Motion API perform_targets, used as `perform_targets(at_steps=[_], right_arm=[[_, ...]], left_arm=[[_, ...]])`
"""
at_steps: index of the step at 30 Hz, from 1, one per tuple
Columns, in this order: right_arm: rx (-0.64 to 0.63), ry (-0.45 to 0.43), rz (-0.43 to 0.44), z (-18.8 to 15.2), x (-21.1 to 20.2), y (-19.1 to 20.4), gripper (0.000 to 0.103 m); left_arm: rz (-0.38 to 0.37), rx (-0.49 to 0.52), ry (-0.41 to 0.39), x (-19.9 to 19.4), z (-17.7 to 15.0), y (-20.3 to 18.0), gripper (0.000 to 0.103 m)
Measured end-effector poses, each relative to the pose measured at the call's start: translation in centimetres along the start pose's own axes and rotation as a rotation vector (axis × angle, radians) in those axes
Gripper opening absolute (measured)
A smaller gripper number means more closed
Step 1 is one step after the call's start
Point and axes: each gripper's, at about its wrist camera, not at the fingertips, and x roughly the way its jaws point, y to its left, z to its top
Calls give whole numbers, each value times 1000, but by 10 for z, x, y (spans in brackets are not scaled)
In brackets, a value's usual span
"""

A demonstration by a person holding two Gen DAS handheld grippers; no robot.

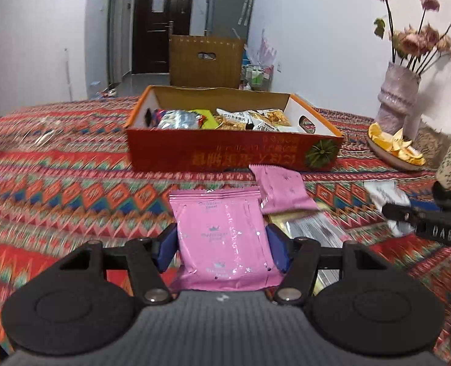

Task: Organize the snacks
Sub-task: 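Grasp a pink packet with the left tool while the right tool grasps a white packet, then carry both held packets over the open orange box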

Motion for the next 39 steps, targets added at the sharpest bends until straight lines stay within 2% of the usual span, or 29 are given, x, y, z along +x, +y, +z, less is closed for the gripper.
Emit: perform_targets(at_steps=[3,8,16,28,39], right_arm=[[-4,19,34,-20,-25,11,37],[-23,50,82,-52,-58,34,37],[-57,46,129,-78,-98,62,37],[-61,3,121,-85,-128,68,37],[-67,-11,115,-73,-122,65,37]], left_arm=[[-4,-37,4,-28,-18,0,62],[-4,-38,18,-58,-42,-5,62],[-14,-47,4,-93,-68,-9,62],[-26,-39,-28,-117,-79,-13,62],[-33,-29,-37,-108,-66,-13,62]])
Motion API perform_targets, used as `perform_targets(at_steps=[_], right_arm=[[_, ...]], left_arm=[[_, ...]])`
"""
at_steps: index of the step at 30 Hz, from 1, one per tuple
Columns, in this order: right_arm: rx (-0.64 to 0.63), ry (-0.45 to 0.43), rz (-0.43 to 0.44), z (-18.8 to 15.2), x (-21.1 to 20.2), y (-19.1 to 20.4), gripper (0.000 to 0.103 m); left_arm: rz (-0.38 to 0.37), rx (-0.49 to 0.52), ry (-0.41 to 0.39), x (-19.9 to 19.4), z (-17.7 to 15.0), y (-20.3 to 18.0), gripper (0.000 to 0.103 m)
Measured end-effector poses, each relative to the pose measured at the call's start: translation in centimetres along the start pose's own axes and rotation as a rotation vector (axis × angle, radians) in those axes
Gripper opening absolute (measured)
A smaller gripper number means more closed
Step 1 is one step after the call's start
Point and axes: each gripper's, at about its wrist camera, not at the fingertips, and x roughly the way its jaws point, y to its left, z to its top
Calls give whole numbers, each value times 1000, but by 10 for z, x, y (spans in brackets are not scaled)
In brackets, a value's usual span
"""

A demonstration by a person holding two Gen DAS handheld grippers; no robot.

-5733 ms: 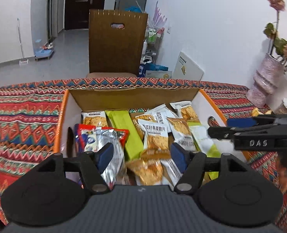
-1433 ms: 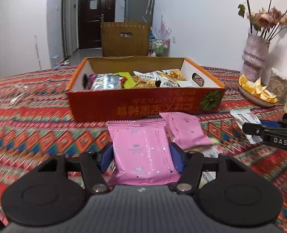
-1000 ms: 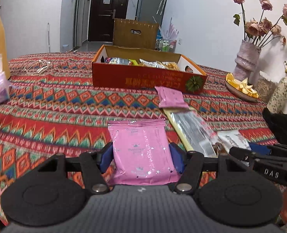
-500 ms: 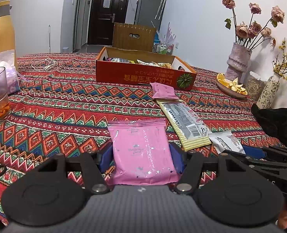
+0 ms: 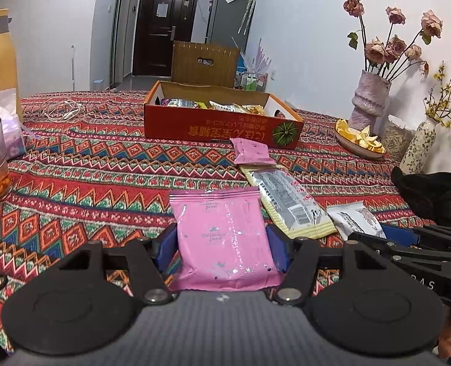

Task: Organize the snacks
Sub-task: 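Carry both held packets over the open orange box, then lower both packets into the box and open both tools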

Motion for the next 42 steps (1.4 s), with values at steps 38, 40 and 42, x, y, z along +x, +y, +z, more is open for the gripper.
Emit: perform_targets(at_steps=[38,40,42], right_arm=[[-119,-119,-26,166,175,-50,37],[-124,-117,-17,176,186,-51,37],[-131,-114,-16,186,200,-52,37]], left_arm=[[31,107,-29,190,174,7,62],[30,116,-31,203,183,7,62],[24,114,-31,217,193,6,62]])
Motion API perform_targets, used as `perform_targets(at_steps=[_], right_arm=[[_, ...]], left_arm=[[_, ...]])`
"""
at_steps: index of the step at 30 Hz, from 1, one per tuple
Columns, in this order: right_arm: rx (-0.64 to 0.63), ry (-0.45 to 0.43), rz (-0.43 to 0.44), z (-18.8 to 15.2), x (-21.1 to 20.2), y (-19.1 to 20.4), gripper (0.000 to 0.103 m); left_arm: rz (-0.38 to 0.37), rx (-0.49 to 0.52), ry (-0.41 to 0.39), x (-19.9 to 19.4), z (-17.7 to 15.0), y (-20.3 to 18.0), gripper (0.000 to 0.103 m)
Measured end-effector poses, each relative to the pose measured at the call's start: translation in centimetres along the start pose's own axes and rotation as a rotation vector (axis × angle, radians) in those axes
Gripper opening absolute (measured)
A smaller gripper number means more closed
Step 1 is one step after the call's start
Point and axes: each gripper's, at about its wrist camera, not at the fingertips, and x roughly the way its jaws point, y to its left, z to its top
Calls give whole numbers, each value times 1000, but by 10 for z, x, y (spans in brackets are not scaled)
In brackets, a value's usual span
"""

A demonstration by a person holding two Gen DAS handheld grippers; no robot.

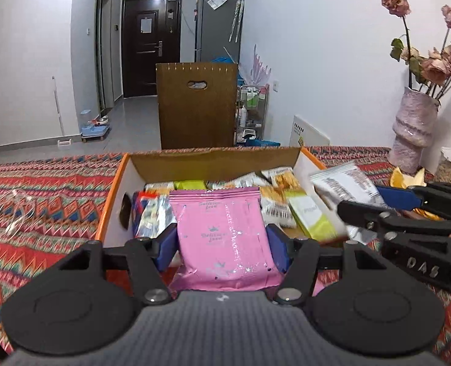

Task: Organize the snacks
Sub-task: 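Lower both packets into the box and open both tools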

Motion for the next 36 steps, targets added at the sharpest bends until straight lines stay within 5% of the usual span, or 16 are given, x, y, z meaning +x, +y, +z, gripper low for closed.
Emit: perform_targets(at_steps=[8,18,36], right_arm=[[42,85,8,4,74,-14,37],[100,199,47,-26,124,-22,39],[88,155,-5,-13,99,-21,63]], left_arm=[[6,-59,17,63,19,8,62],[-14,-85,107,112,-5,17,63],[-52,-82,59,76,3,10,78]])
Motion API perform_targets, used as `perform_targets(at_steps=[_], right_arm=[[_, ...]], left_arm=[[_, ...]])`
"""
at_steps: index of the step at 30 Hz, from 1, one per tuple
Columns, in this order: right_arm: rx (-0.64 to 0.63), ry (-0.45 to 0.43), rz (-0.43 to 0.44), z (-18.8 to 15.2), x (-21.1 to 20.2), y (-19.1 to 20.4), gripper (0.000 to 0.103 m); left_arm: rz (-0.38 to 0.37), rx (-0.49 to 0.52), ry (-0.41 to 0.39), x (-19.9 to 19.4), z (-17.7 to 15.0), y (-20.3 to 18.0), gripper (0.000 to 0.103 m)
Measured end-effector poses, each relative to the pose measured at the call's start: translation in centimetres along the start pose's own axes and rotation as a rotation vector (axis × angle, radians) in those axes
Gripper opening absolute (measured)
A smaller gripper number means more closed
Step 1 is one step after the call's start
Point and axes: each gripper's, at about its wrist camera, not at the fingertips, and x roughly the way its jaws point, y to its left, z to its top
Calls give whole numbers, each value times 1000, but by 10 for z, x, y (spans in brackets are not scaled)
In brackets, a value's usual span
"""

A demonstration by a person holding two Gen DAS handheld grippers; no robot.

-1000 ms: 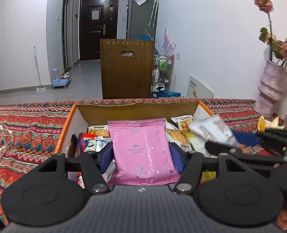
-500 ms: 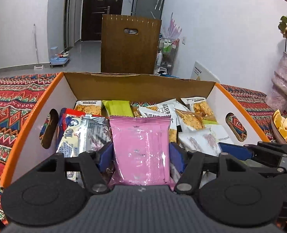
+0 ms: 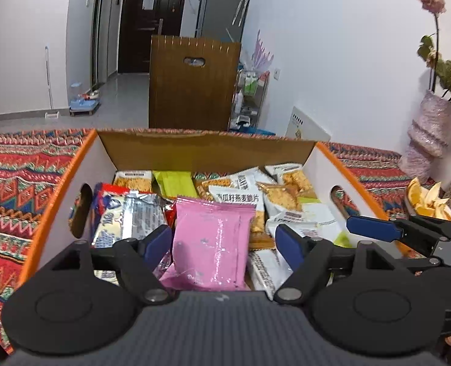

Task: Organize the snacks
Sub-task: 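Lower both packets into the box and open both tools, then withdraw both tools from the box back toward the remaining packets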

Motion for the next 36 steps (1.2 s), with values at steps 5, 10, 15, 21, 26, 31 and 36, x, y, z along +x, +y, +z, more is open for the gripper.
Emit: perform_targets(at_steps=[5,10,15,21,26,31,36], right_arm=[[-14,-27,3,0,-35,7,63],[-30,-62,0,-5,-81,16,66],[-40,-85,-6,-22,-134,25,70],[-90,-99,-33,-62,-198,45,81],[-108,-90,-44,-104,-244,62,83],[-97,-83,-41,-141,-279,77,87],[-97,-54,-59,-176,-306,85,89]], left_arm=[[11,30,-30,-37,1,-5,78],[24,43,-68,-83,-6,-9,79],[32,44,-100,-136,-22,-11,81],[8,82,-127,-202,-68,-15,86],[13,78,-154,-248,-112,-17,92],[-41,13,-119,-282,-156,-9,93],[1,-20,-72,-301,-196,-5,93]])
